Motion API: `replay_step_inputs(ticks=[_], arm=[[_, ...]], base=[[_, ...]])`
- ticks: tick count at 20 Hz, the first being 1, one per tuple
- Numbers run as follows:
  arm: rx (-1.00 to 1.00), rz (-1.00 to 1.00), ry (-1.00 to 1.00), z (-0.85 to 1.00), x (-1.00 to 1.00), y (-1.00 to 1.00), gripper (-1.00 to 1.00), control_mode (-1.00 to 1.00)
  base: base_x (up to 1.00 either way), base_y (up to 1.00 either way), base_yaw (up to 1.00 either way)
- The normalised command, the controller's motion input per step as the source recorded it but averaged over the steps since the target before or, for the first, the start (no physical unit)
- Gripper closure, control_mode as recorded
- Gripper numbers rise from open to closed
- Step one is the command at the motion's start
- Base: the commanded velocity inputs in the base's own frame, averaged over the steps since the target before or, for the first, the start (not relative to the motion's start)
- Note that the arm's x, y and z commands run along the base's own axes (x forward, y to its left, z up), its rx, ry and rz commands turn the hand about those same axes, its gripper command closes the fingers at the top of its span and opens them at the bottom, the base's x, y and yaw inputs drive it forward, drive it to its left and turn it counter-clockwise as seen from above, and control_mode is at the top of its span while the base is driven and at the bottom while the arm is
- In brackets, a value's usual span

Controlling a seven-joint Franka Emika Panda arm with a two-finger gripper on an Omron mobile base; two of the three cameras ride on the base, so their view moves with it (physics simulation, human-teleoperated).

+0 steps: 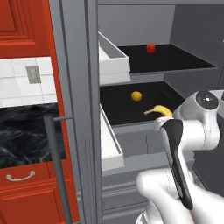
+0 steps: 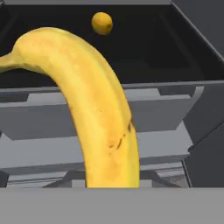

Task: Place the banana in the correct fridge rack based on whether it is a fruit or vegetable. Finally, close the fridge door.

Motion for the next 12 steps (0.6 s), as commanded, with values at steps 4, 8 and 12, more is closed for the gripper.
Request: replay_step_inputs(ticks=[4,8,12], arm=[[-0.04,0.14,-0.59,1.00,-0.89,-0.02,1.00,-1.00],[-0.07,0.11,-0.44,1.00,-0.62,0.00,1.00,-1.00],[-0.02,0.02,-0.08,1.00,-0.02,0.00,1.00,-1.00]], base=[[0.00,0.00,0.00],[0.00,0.00,0.00],[0.00,0.00,0.00]])
